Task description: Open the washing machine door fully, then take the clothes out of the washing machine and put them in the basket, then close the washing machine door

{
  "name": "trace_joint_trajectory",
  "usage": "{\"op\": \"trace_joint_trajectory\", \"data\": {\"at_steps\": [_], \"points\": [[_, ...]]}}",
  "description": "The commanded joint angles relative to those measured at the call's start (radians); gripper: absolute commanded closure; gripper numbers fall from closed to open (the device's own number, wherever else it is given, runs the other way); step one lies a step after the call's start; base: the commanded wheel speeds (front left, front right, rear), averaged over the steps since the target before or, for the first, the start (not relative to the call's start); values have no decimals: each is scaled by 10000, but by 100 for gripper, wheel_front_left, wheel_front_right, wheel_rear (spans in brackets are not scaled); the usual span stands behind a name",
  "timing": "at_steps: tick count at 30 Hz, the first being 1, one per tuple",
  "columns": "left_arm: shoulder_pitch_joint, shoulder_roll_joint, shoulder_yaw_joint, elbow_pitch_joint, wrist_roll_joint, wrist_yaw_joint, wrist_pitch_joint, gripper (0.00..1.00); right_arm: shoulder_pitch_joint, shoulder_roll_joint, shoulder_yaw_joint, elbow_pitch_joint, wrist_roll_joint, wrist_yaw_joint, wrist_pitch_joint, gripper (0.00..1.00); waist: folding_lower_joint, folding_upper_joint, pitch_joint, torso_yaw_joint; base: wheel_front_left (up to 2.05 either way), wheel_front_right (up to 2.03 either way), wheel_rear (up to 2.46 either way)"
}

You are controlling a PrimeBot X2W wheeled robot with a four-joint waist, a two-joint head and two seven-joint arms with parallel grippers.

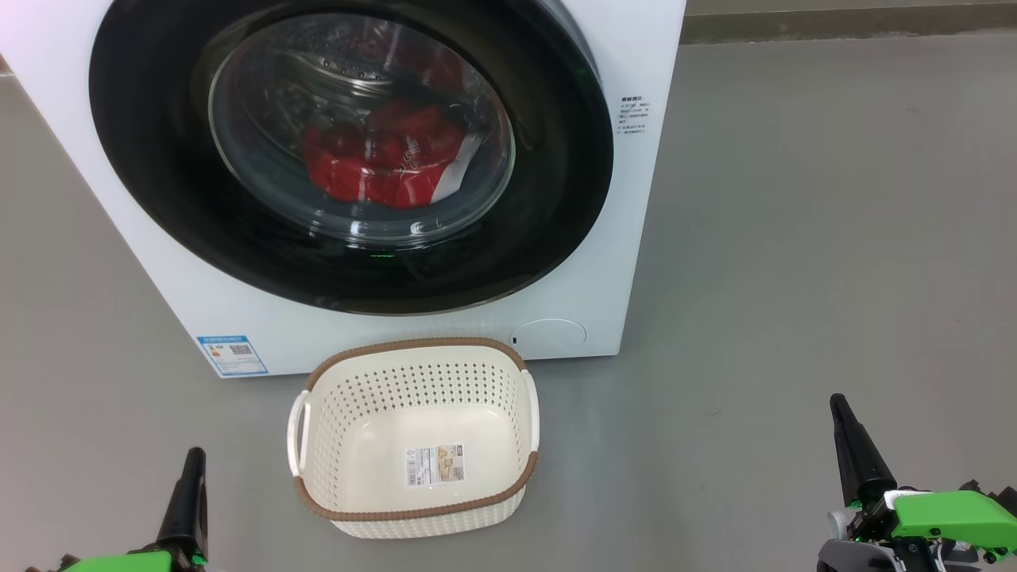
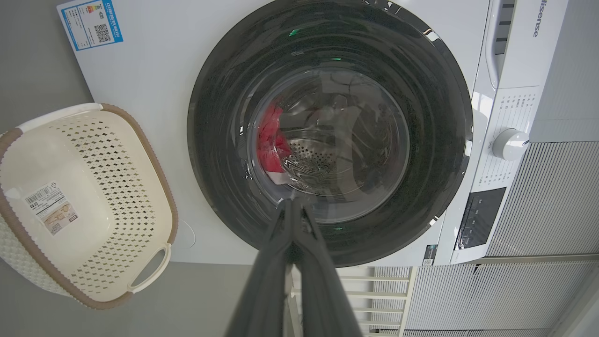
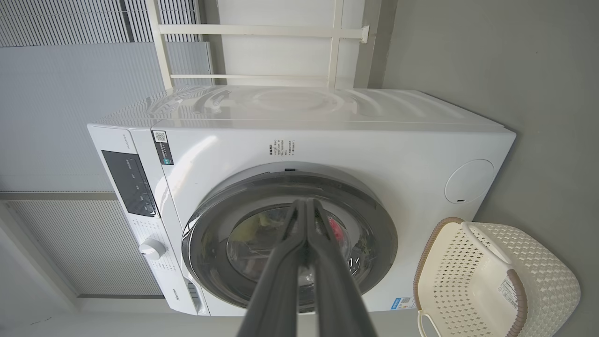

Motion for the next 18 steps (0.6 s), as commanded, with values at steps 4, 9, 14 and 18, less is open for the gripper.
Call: {"op": "trace_joint_trajectory", "data": {"at_steps": [4, 9, 14, 18], "points": [[-389, 156, 319, -189, 38, -106, 26, 100, -109, -29, 232, -297, -40, 16, 76, 100, 0, -1, 0, 0, 0, 0, 0], [-389, 156, 319, -189, 38, -106, 26, 100, -109, -29, 232, -297, -40, 16, 76, 100, 0, -1, 0, 0, 0, 0, 0], [-389, 156, 319, -189, 38, -106, 26, 100, -109, -29, 232, -297, -40, 16, 76, 100, 0, -1, 0, 0, 0, 0, 0], [-389, 156, 319, -189, 38, -106, 26, 100, -109, -29, 232, -297, -40, 16, 76, 100, 0, -1, 0, 0, 0, 0, 0]]}}
